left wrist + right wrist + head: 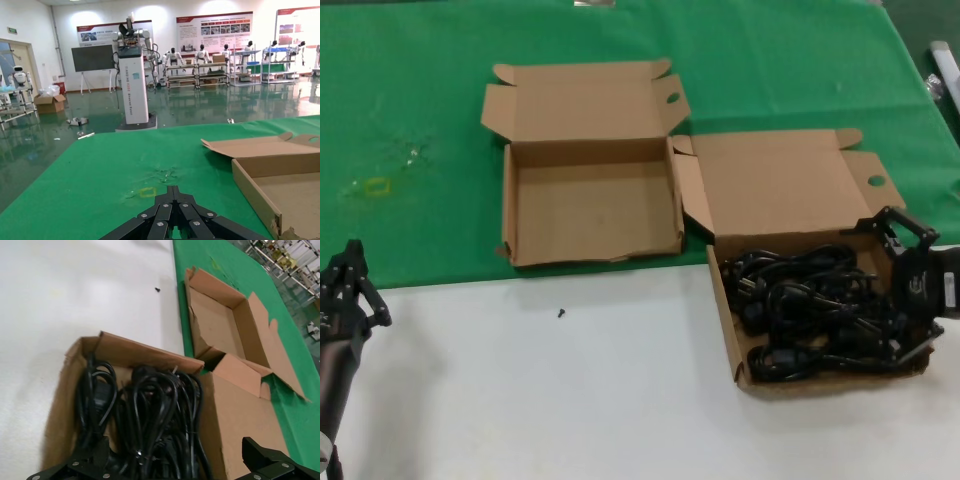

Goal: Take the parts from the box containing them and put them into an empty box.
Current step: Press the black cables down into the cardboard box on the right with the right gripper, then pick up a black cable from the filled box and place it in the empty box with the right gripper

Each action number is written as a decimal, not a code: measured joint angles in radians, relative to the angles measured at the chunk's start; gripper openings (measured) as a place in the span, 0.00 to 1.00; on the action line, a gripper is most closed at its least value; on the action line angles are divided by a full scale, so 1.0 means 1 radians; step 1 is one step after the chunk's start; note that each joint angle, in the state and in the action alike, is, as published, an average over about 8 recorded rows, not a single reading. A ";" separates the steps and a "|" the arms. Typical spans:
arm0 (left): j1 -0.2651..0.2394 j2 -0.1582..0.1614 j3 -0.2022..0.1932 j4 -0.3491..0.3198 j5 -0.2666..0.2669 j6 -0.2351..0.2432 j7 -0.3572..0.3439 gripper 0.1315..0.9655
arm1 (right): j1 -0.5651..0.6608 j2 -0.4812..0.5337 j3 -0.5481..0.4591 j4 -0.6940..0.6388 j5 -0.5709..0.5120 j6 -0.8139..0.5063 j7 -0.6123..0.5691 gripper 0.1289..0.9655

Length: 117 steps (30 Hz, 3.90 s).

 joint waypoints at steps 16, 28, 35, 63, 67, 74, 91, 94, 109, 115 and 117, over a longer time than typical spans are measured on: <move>0.000 0.000 0.000 0.000 0.000 0.000 0.000 0.01 | 0.029 -0.052 -0.008 -0.060 -0.045 0.017 -0.041 0.81; 0.000 0.000 0.000 0.000 0.000 0.000 0.000 0.01 | 0.012 -0.050 -0.003 -0.044 -0.058 0.028 -0.030 0.60; 0.000 0.000 0.000 0.000 0.000 0.000 0.000 0.01 | 0.007 -0.047 0.000 -0.042 -0.061 0.030 -0.027 0.40; 0.000 0.000 0.000 0.000 0.000 0.000 0.000 0.01 | 0.105 -0.043 0.038 -0.035 -0.027 0.017 0.125 0.10; 0.000 0.000 0.000 0.000 0.000 0.000 0.000 0.01 | 0.135 -0.085 0.033 -0.035 -0.034 0.050 0.138 0.10; 0.000 0.000 0.000 0.000 0.000 0.000 0.000 0.01 | 0.183 -0.176 -0.003 -0.020 -0.063 0.101 0.162 0.10; 0.000 0.000 0.000 0.000 0.000 0.000 0.000 0.01 | 0.322 -0.376 -0.124 -0.084 -0.149 0.143 0.171 0.10; 0.000 0.000 0.000 0.000 0.000 0.000 0.000 0.01 | 0.346 -0.412 -0.143 -0.114 -0.164 0.149 0.163 0.10; 0.000 0.000 0.000 0.000 0.000 0.000 0.000 0.01 | 0.455 -0.587 -0.209 -0.311 -0.216 0.195 0.070 0.10; 0.000 0.000 0.000 0.000 0.000 0.000 0.000 0.01 | 0.490 -0.653 -0.216 -0.413 -0.224 0.226 -0.011 0.10; 0.000 0.000 0.000 0.000 0.000 0.000 0.000 0.01 | 0.503 -0.674 -0.214 -0.454 -0.222 0.236 -0.049 0.10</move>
